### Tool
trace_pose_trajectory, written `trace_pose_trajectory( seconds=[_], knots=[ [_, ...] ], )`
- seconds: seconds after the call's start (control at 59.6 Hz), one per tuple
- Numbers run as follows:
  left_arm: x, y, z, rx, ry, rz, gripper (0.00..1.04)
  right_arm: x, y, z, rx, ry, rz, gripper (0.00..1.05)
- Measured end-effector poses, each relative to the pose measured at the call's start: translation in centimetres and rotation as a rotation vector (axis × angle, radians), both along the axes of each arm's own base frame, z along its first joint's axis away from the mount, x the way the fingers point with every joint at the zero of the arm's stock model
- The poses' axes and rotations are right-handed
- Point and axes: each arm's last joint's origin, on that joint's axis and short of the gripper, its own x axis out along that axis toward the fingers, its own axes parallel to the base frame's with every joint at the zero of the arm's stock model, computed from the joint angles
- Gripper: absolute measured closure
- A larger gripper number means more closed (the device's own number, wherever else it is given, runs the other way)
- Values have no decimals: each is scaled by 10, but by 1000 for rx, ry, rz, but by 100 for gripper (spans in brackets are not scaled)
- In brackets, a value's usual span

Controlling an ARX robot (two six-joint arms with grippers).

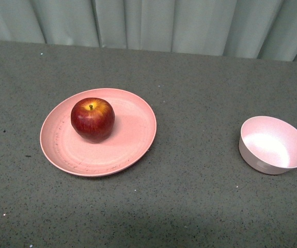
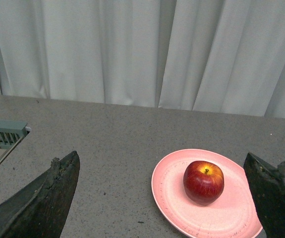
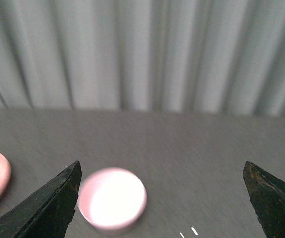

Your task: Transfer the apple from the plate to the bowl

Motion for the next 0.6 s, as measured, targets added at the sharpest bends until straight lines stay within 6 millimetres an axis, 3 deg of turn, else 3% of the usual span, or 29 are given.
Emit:
trace_pose_trajectory(
  seconds=[0.118,0.269,0.453,0.604],
  knots=[
    [0,0,0,0,0,0,7,15,6,-5,1,117,92,9],
    [0,0,0,0,0,0,7,61,18,-22,-37,347,259,9],
    [0,0,0,0,0,0,7,117,28,-60,-47,621,343,9],
    [0,0,0,0,0,0,7,147,36,-74,-62,683,389,9]
  ],
)
